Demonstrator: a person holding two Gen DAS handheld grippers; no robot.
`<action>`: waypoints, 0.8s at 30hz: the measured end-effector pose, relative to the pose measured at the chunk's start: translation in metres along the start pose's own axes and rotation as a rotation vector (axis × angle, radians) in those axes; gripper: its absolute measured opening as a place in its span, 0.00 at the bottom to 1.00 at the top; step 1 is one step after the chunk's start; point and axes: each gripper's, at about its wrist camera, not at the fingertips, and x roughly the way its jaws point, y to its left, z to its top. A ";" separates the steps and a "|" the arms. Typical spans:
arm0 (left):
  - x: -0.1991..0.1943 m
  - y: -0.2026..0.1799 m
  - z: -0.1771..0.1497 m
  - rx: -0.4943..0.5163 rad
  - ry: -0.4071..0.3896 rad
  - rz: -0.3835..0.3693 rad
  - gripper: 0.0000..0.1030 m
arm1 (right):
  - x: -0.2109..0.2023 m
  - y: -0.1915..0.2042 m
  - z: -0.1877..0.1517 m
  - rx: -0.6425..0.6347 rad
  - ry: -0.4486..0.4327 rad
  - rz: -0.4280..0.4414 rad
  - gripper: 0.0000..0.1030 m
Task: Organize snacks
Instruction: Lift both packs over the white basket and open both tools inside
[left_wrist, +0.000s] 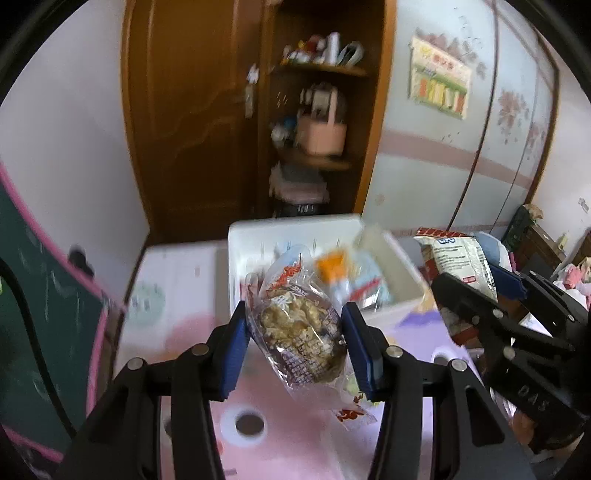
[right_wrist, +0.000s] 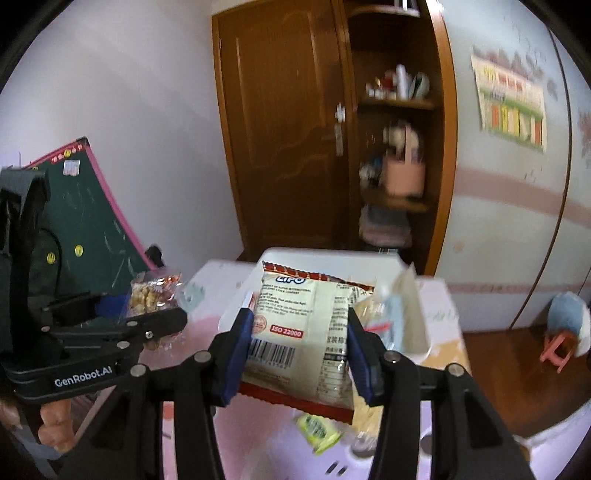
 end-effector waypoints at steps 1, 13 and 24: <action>-0.003 -0.004 0.011 0.013 -0.015 0.001 0.47 | -0.003 -0.001 0.009 -0.006 -0.022 -0.009 0.47; 0.041 -0.011 0.121 0.063 -0.089 0.114 0.47 | 0.030 -0.029 0.096 -0.003 -0.115 -0.110 0.47; 0.151 0.004 0.120 0.103 0.030 0.192 0.49 | 0.117 -0.048 0.096 -0.011 -0.007 -0.167 0.48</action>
